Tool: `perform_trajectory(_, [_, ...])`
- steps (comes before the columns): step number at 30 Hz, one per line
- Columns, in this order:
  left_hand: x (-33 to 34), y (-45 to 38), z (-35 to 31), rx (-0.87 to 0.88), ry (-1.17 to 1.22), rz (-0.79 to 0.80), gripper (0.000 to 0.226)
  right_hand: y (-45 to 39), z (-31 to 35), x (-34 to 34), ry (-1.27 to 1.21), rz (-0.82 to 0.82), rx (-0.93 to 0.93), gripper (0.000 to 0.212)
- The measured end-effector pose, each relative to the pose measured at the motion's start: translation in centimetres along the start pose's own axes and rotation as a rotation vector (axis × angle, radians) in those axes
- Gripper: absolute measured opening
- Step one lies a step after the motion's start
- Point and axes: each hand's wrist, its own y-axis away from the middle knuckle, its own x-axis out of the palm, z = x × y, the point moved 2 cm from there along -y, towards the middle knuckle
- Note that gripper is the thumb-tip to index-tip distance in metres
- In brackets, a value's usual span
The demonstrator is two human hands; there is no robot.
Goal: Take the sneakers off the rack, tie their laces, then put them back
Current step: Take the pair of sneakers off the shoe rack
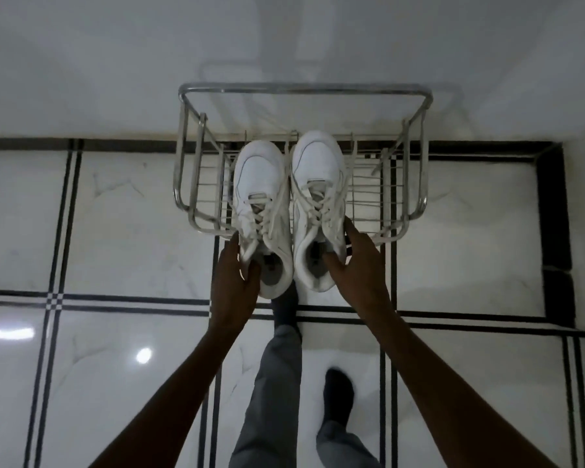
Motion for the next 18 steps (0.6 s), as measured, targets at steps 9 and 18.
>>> perform_trajectory(9, [3.9,11.4,10.9,-0.146,-0.095,-0.008,0.046,10.4,-9.9,5.9,0.017,0.126,0.026,0.061])
perform_trajectory(18, [12.9,11.6,25.5,-0.258,-0.078,0.052,0.051,11.3,-23.8,16.9,0.086,0.172,0.077,0.051])
